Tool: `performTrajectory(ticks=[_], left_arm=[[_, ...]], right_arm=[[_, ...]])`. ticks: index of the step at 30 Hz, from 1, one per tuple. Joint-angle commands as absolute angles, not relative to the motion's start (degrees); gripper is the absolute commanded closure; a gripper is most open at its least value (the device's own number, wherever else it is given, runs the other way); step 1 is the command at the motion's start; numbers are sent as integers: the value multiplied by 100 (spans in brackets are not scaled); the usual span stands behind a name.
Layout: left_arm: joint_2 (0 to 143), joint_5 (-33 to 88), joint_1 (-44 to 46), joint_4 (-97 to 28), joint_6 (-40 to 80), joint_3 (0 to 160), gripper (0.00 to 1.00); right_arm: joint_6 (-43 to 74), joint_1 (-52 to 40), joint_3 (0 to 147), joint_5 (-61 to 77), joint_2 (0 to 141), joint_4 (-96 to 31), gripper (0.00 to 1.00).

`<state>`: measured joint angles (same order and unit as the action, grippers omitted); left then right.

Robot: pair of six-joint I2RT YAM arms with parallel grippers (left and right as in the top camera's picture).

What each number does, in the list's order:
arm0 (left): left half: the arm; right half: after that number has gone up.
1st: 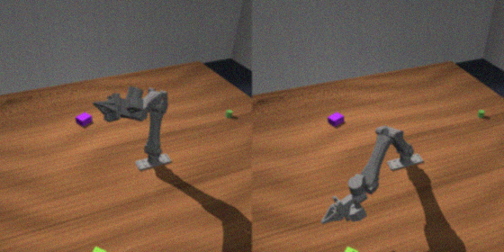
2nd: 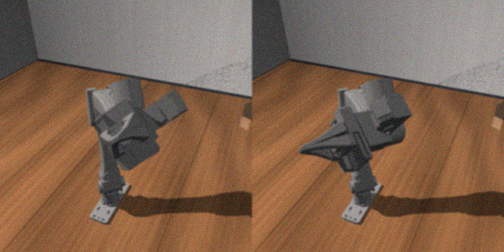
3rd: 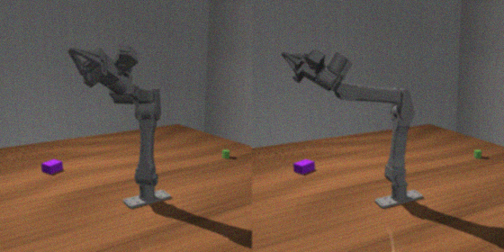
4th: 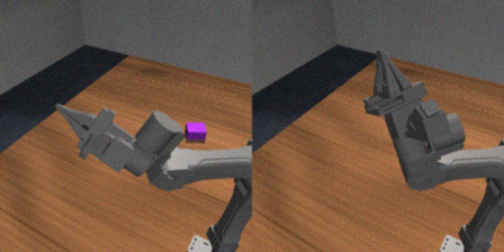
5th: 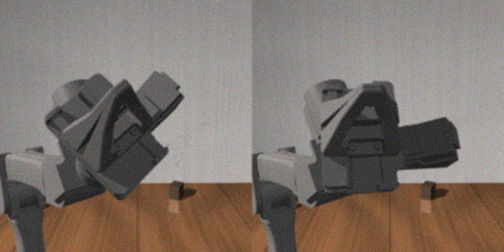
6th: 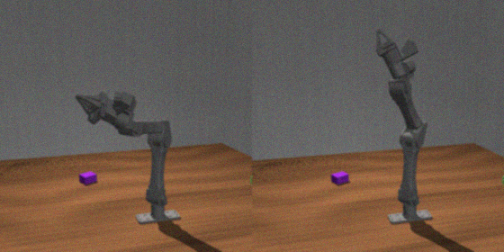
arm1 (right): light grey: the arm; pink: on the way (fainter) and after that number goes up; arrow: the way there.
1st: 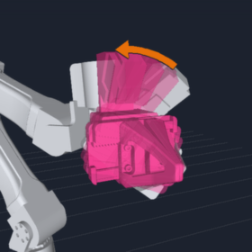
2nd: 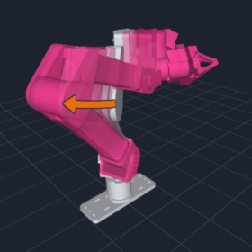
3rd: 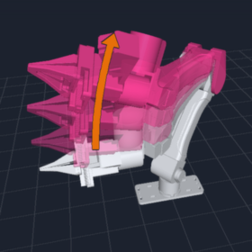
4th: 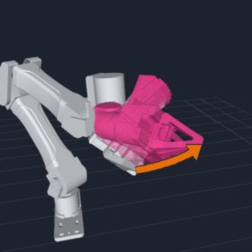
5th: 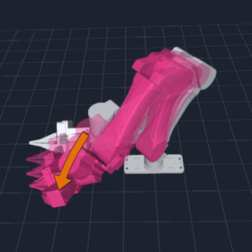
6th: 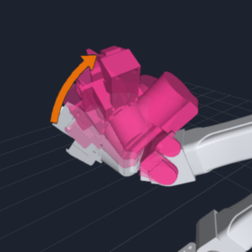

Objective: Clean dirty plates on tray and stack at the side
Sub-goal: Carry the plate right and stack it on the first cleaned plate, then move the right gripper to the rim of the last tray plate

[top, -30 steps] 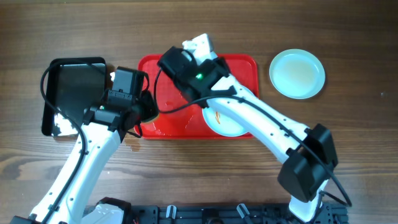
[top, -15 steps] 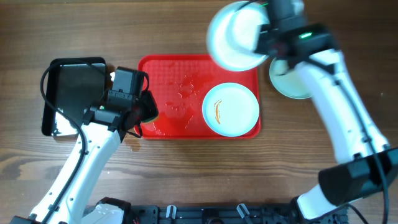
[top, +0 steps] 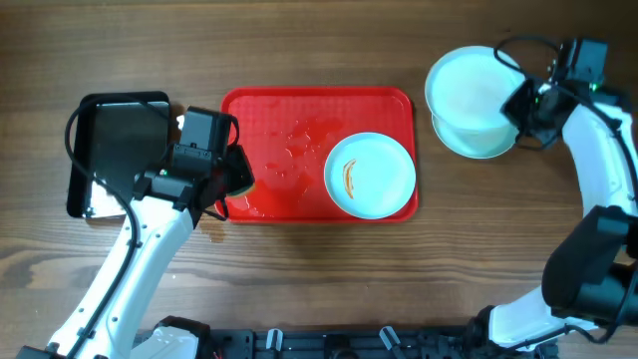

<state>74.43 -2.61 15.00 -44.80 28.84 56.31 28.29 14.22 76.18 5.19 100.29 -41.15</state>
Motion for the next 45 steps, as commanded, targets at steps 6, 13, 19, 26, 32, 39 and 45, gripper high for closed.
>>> performTrajectory(ticks=[6,13,19,26,32,39,45], left_arm=[[7481,-196,1511,-4464,2941,5625,96],[7481,-196,1511,-4464,2941,5625,96],[7481,-196,1511,-4462,2943,5627,96],[7481,-196,1511,-4462,2943,5625,96],[7481,-193,1511,-4464,2943,5625,96],[7481,-191,1511,-4464,2945,5627,96],[7481,-191,1511,-4466,2943,5625,96]], right_arm=[[3020,1411,7297,340,10191,-3756,83],[2987,1402,7299,443,10191,-3798,71],[2392,1245,7301,1660,10191,-3527,75],[1747,423,7301,2851,10191,-3621,72],[1393,-781,7299,2064,10191,-4359,55],[2233,-1710,7072,-513,10191,-4799,44],[2762,-1739,6838,-670,10191,-4866,51]])
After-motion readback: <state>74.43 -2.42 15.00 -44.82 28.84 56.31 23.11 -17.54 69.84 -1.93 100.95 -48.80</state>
